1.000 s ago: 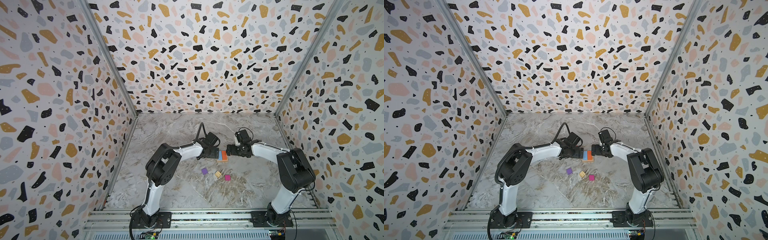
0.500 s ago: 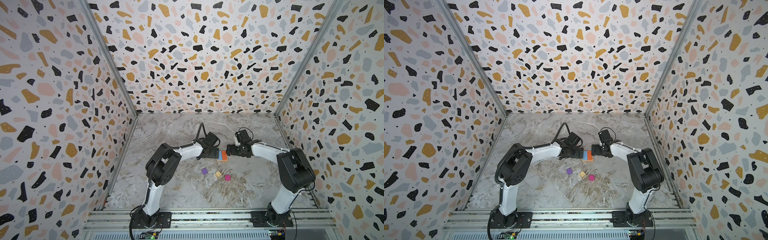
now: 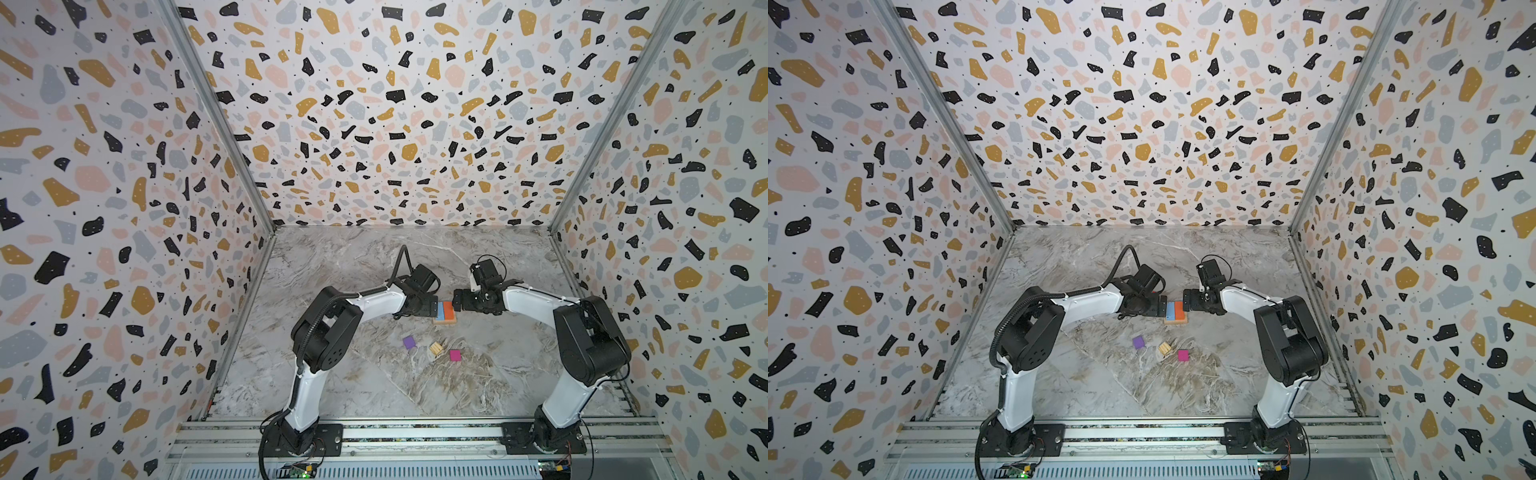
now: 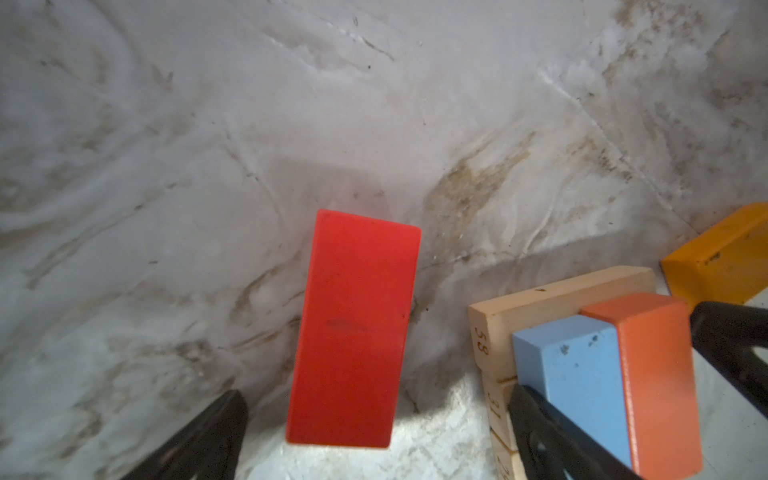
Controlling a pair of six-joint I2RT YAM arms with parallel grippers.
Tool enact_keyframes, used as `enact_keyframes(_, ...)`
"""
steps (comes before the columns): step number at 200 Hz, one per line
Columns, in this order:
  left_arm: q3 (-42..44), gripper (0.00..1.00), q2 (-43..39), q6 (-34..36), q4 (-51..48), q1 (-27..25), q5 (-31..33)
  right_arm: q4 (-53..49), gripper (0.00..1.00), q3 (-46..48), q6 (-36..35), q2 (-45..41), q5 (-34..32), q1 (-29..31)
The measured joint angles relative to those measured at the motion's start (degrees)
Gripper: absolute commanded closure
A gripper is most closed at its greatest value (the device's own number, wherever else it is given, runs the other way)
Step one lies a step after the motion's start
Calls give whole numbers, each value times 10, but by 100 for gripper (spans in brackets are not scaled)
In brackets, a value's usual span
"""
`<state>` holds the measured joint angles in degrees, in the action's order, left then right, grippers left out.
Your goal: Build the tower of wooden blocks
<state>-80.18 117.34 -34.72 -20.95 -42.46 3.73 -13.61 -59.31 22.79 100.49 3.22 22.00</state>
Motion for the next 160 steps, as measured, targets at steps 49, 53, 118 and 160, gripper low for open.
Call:
enact_keyframes(49,0,0,0,0,0,0,0,0,4,0,0,0,0,0)
enact_keyframes(53,0,0,0,0,0,0,0,0,4,0,0,0,0,0)
enact_keyframes(118,-2,0,0,0,-6,0,3,0,3,0,0,0,-5,0)
enact_keyframes(160,-2,0,-9,2,-22,6,5,0,3,0,0,0,-13,0)
